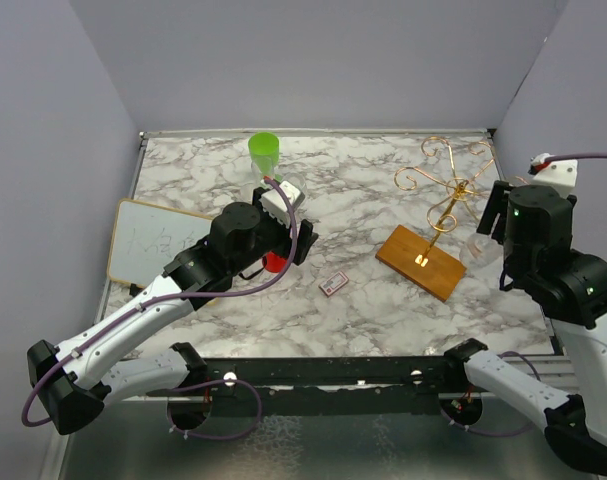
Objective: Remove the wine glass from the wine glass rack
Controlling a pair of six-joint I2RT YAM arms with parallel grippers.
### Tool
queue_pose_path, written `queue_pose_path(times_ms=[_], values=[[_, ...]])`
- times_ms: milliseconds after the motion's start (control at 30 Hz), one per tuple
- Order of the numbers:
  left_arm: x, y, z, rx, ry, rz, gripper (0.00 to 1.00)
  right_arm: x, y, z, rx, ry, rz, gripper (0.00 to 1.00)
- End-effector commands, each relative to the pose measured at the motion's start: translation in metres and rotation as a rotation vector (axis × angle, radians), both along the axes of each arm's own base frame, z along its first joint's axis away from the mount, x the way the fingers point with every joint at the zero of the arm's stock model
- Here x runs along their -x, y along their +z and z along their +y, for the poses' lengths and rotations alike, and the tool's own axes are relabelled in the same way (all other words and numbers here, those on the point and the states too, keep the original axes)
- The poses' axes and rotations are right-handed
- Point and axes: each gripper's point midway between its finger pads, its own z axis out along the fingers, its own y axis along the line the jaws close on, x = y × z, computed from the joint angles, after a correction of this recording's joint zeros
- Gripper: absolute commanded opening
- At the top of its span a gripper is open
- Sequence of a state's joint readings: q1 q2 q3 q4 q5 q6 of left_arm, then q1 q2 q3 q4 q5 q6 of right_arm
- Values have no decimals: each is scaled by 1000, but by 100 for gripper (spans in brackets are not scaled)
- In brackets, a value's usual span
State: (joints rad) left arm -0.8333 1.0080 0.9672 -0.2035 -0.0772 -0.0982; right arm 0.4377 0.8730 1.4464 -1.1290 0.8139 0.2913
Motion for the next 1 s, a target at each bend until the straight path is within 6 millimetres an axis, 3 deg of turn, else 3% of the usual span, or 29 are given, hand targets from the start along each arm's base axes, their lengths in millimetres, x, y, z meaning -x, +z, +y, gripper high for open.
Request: queue_pose_path(times_ms=[0,567,967], values=[[-2,2,1,8,16,-17,84,2,17,1,8,48,-61,51],[-4,0,0,5,17,-13,84,-8,19,35,45,307,-64,48],[-4,1,1,3,19,-16,83,-7,26,36,56,324,-66,45]])
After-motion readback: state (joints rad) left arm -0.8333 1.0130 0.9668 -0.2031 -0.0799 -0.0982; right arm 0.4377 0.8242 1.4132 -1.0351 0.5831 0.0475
